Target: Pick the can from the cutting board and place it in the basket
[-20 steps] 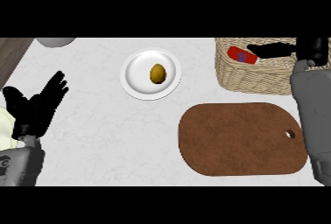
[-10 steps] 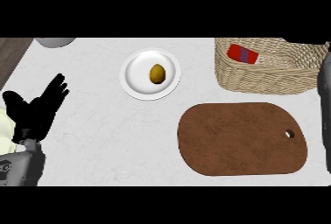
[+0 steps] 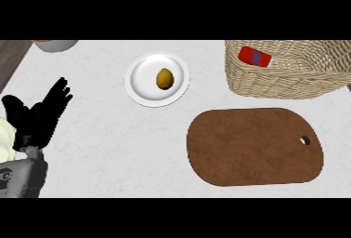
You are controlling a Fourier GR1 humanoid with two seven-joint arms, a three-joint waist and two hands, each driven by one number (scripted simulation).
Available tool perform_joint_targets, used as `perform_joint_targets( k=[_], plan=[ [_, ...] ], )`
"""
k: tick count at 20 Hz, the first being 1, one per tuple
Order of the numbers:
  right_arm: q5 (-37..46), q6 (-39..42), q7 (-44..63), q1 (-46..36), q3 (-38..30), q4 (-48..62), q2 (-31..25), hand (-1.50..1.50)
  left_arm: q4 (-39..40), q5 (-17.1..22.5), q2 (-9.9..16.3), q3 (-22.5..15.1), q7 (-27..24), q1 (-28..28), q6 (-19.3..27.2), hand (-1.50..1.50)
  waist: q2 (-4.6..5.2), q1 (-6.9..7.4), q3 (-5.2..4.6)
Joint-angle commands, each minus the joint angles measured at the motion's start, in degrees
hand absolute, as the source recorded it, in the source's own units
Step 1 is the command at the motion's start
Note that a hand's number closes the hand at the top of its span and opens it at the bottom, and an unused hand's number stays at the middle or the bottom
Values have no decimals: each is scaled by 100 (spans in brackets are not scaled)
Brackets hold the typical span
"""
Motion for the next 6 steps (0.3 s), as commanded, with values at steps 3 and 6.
perform_joint_targets(
  k=[3,6],
  plan=[
    [-629,1690,-460,826,-428,694,-1139,-150,82,-10,-14,23,-160,46,-23,0,3,2,1],
    [-615,2191,-1141,878,-462,1499,-1681,-150,292,-6,122,113,7,-340,-5,0,42,57,7]
  ],
)
